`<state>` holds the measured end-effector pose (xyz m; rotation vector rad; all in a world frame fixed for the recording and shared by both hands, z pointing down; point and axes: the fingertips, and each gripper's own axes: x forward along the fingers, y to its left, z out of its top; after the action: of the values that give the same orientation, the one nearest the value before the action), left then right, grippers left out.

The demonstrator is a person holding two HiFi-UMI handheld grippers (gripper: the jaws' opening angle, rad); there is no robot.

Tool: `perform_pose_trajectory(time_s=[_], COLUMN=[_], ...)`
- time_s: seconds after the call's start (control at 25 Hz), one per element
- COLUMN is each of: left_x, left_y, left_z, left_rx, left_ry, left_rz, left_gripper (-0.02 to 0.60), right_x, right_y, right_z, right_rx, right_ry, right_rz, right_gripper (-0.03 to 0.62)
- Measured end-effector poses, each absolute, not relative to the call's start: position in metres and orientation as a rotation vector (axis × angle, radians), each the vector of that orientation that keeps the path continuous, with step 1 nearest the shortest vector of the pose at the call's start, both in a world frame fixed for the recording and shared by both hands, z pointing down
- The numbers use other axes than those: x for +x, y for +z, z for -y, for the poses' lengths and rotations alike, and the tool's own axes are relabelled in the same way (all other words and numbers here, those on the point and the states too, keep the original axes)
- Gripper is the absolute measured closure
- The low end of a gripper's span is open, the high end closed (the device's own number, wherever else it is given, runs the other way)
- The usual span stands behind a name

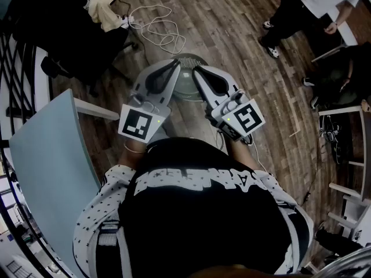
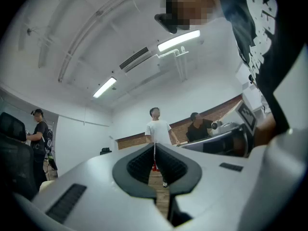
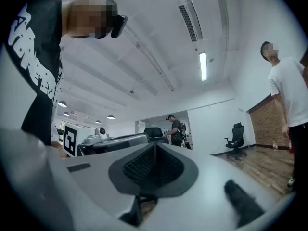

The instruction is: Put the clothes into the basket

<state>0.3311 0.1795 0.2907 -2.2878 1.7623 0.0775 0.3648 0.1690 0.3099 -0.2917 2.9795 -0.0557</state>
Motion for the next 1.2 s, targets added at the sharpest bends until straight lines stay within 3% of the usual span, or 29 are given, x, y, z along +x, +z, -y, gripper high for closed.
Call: perform_pose_trajectory(time_s=[0.96,1.2], left_x=[0.325,0.284], left_y=[0.291,0.292], left_z=[-0.185,-0.165], left_rx=[-2.262,-2.276], left_ry=[0.066,0.031], left_rz=[-1.795,-1.785], left_gripper=[0.563,0.563], right_x=[0.363,0.320], right_y=[0.298,0.295], right_z=[-0.171,-0.148], right_rx=[-0.296,-0.321], right_ry=[0.048,0.051], right_rz=[-2.946,-2.955], right_gripper=[0.557,0.557])
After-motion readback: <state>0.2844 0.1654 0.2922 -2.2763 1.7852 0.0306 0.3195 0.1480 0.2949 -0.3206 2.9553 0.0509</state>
